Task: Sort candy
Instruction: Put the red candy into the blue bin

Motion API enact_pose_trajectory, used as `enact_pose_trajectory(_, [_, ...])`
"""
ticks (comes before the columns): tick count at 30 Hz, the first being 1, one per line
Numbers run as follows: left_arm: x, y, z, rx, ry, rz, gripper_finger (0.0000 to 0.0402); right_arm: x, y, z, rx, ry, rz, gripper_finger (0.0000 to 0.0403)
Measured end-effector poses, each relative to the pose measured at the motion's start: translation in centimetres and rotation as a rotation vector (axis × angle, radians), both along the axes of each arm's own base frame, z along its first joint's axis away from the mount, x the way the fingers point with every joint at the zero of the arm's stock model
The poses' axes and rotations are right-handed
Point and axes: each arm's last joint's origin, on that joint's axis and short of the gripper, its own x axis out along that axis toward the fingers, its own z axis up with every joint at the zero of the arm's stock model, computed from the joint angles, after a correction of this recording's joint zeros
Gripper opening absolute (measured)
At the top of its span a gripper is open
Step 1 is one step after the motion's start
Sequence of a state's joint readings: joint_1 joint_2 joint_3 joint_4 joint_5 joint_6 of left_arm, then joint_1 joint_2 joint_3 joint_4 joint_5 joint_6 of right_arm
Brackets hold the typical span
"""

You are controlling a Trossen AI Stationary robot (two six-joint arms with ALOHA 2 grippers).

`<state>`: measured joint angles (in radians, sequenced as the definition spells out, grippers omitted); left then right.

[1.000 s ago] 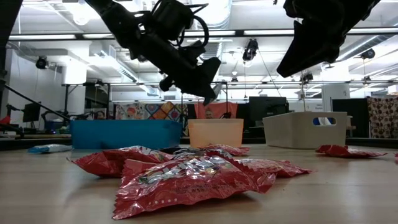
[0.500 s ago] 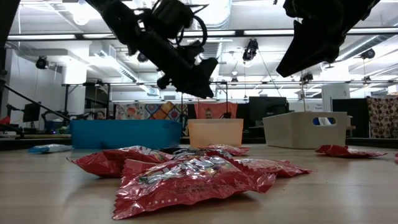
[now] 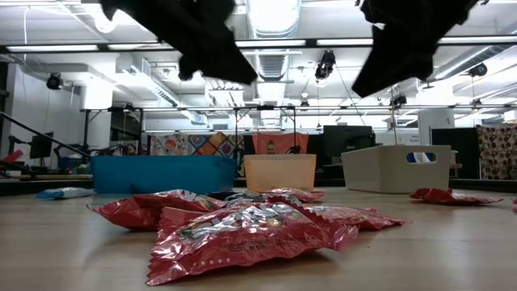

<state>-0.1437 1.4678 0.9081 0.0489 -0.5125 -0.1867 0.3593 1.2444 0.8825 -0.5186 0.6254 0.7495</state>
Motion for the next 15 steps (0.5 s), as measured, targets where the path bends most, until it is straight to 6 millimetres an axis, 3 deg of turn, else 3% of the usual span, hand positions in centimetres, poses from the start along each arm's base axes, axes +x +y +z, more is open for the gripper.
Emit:
enact_pose_trajectory(8, [-4.5, -3.7, 1.1, -0.075, -0.083, -0.125, 0.0100, 0.9, -0.6, 0.9, 0.325, 0.061, 0.152, 0.0137])
enact_pose_trajectory(15, [-7.3, -4.6, 0.9, -0.133, -0.114, -0.170, 0.0100, 0.6, 0.2, -0.1, 0.625, 0.193, 0.152, 0.0137])
